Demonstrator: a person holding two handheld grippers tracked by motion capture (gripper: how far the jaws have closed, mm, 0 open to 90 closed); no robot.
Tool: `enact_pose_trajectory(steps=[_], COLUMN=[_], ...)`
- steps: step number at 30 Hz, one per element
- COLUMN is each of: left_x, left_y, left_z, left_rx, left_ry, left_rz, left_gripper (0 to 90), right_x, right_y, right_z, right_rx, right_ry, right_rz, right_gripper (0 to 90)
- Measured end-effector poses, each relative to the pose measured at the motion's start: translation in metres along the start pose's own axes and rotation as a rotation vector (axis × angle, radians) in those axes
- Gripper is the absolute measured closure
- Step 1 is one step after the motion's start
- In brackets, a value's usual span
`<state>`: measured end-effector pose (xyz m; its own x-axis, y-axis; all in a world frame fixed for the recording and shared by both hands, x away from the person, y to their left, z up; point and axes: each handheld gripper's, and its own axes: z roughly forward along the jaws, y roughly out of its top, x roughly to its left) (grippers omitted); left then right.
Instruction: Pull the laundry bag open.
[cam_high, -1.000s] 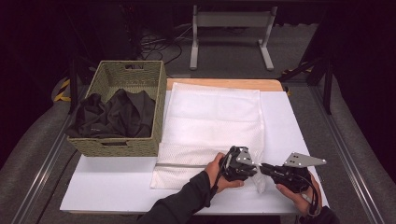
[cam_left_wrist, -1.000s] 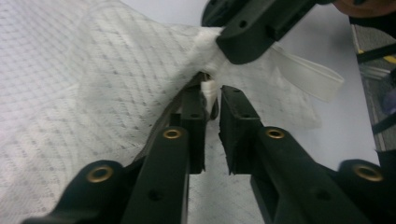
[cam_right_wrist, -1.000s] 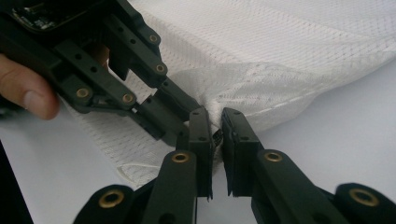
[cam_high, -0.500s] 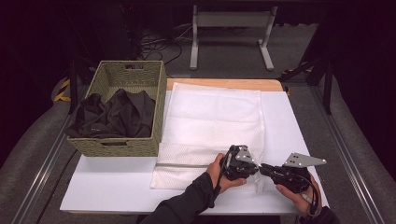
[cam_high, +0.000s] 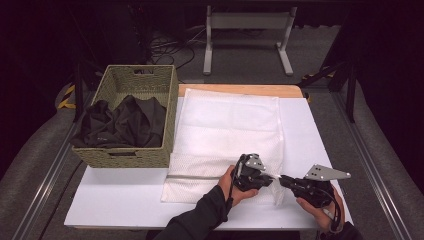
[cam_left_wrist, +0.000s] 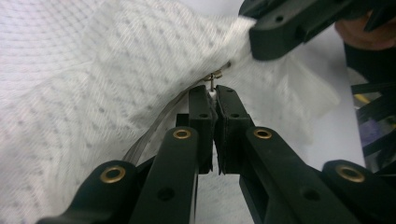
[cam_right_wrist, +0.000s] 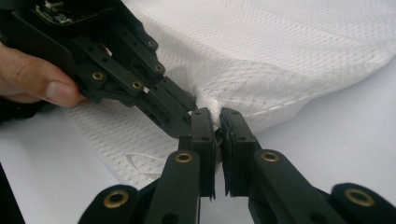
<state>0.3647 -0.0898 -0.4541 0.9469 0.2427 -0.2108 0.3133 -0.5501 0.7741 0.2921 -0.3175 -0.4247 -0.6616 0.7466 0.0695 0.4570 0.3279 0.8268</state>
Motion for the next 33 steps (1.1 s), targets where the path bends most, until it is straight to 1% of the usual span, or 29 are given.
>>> enact_pose_trajectory(steps=[1,2,4,5,6,8,9,10,12,13,14,16,19,20,21,22,23,25,26,27,29,30,32,33], left_x=[0.001,0.002,0.006,0.008,0.010,0.013,0.015,0.015,0.019,0.020,0.021,0.022,0.021,0.021,0.021,0.021,0.021,0.021,0.021,0.021,0.022,0.022,0.022,0.022], left_y=[-0.001,-0.003,-0.008,-0.010,-0.012,-0.016,-0.019,-0.019,-0.025,-0.029,-0.035,-0.040,-0.049,-0.051,-0.056,-0.058,-0.062,-0.069,-0.073,-0.077,-0.080,-0.086,-0.091,-0.091], left_z=[-0.002,-0.004,-0.010,-0.013,-0.016,-0.022,-0.027,-0.027,-0.037,-0.042,-0.048,-0.057,-0.074,-0.080,-0.087,-0.091,-0.096,-0.102,-0.106,-0.110,-0.113,-0.123,-0.131,-0.131], left_rx=[0.005,0.022,0.029,0.036,0.048,0.071,0.072,0.072,0.084,0.083,0.085,0.095,0.106,0.110,0.104,0.102,0.101,0.109,0.113,0.110,0.111,0.113,0.107,0.107], left_ry=[0.005,0.022,0.032,0.043,0.058,0.069,0.079,0.079,0.089,0.090,0.102,0.106,0.138,0.147,0.154,0.163,0.162,0.169,0.175,0.177,0.176,0.198,0.211,0.211], left_rz=[-0.003,-0.014,-0.021,-0.031,-0.029,-0.031,-0.037,-0.037,-0.053,-0.066,-0.086,-0.081,-0.076,-0.067,-0.068,-0.070,-0.075,-0.079,-0.077,-0.091,-0.092,-0.091,-0.091,-0.091], left_gripper=[86.4,86.4,86.4,86.4,86.4,86.4,86.4,86.4,86.4,86.4,86.4,86.4,86.4,86.4,86.4,86.4,86.4,86.4,86.4,86.4,86.4,86.4,86.4,86.4], right_x=[-0.001,-0.001,-0.002,-0.002,-0.003,-0.004,-0.005,-0.005,-0.007,-0.008,-0.008,-0.011,-0.014,-0.014,-0.014,-0.013,-0.012,-0.010,-0.010,-0.010,-0.011,-0.012,-0.011,-0.011], right_y=[0.000,0.000,-0.001,-0.001,-0.001,-0.002,-0.003,-0.003,-0.003,-0.004,-0.004,-0.006,-0.008,-0.008,-0.008,-0.007,-0.007,-0.007,-0.007,-0.007,-0.007,-0.008,-0.008,-0.008], right_z=[-0.001,-0.002,-0.002,-0.002,-0.002,-0.002,-0.002,-0.002,-0.002,-0.002,-0.002,-0.001,0.000,0.001,0.001,0.002,0.002,0.004,0.004,0.004,0.002,0.002,0.003,0.003], right_rx=[-0.003,-0.004,-0.003,-0.003,-0.002,0.002,0.004,0.004,0.005,0.006,0.006,0.004,0.015,0.016,0.020,0.025,0.030,0.048,0.050,0.049,0.045,0.045,0.050,0.051], right_ry=[-0.003,-0.008,-0.016,-0.021,-0.025,-0.032,-0.035,-0.035,-0.042,-0.042,-0.041,-0.028,-0.036,-0.038,-0.043,-0.051,-0.060,-0.077,-0.080,-0.085,-0.090,-0.096,-0.102,-0.103], right_rz=[0.000,0.001,0.003,0.004,0.007,0.013,0.017,0.017,0.027,0.030,0.038,0.059,0.067,0.069,0.068,0.056,0.049,0.029,0.027,0.030,0.036,0.036,0.036,0.031], right_gripper=[84.9,84.9,85.0,85.0,85.0,85.0,85.0,85.0,84.9,85.0,84.9,85.0,84.9,85.0,84.9,85.0,85.0,85.0,85.0,84.9,84.9,85.0,84.9,84.9])
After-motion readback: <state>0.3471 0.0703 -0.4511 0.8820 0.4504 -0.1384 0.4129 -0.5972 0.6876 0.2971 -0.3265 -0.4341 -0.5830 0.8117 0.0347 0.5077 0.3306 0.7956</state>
